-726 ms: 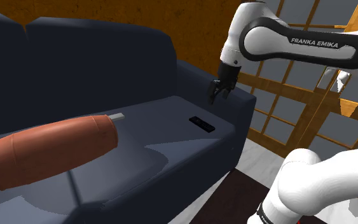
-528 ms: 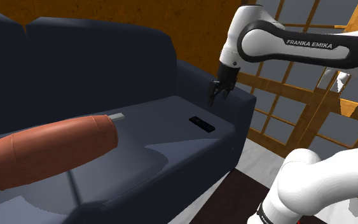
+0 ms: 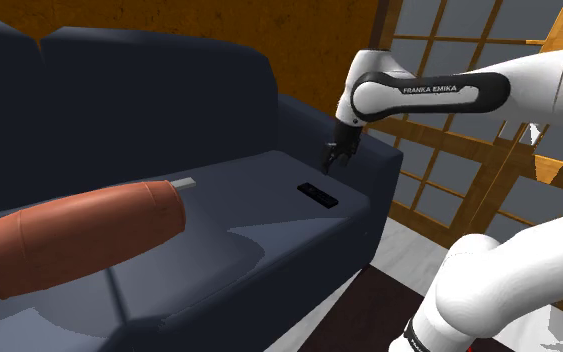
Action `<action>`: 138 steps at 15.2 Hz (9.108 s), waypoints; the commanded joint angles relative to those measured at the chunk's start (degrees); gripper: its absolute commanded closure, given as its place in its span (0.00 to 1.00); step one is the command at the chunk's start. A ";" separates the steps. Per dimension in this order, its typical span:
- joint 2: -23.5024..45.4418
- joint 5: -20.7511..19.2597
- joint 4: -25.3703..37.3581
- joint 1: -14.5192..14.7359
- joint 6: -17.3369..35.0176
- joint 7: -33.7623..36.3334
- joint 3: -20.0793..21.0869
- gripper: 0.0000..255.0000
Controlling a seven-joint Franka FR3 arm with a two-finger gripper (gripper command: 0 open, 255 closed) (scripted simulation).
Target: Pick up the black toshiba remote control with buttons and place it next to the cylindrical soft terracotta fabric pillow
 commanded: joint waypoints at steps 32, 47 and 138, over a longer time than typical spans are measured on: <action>45.46 17.75 14.60 -2.97 26.40 -28.70 -13.73 0.00; 44.48 17.02 15.07 -2.80 25.07 -28.16 -13.95 1.00; 29.61 4.95 27.80 18.30 -1.60 25.14 11.70 1.00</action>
